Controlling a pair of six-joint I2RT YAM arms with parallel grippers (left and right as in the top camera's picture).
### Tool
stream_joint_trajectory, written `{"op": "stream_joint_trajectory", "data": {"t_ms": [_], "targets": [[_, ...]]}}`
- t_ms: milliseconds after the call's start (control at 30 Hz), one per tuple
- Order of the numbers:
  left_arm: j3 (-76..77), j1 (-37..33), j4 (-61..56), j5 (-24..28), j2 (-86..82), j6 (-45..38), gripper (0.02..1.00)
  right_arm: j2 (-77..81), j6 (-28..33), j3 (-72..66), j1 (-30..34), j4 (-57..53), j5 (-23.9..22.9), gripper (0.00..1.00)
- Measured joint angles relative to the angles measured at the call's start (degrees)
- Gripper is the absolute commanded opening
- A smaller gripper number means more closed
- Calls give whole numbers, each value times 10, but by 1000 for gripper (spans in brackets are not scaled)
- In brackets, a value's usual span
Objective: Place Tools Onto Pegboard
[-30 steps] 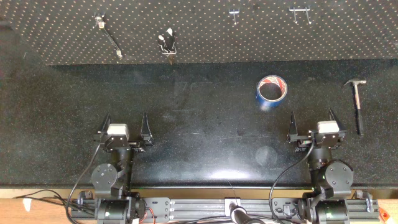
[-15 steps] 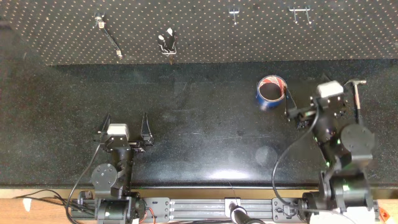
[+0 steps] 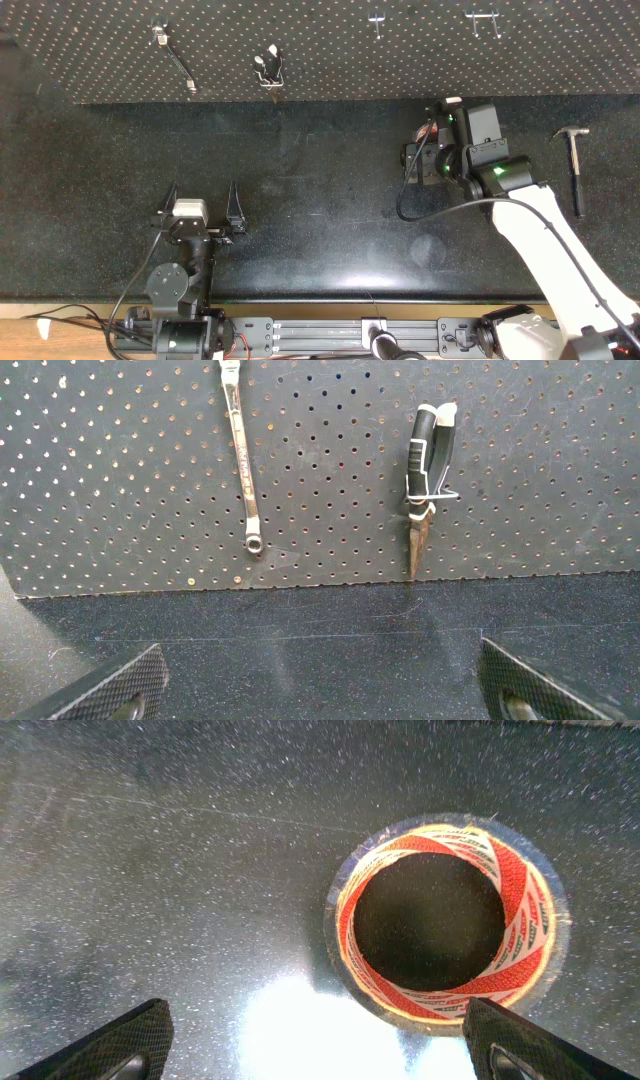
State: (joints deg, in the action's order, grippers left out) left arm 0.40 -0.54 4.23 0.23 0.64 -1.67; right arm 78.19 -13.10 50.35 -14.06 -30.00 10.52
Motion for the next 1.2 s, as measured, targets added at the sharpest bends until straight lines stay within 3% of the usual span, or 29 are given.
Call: {"op": "stream_joint_trajectory", "data": {"t_ms": [500,633,833,1200], "targets": [[0,0,0,0,0,0,996,153,-4,87,-3,-67,-44,943],[0,0,0,0,0,0,993,159,6,87,-3,-70,-45,316],[0,0,0,0,0,0,996,159,15,87,-3,-69,-45,80],[0,0,0,0,0,0,996,114,14,87,-3,-44,-44,73]]}}
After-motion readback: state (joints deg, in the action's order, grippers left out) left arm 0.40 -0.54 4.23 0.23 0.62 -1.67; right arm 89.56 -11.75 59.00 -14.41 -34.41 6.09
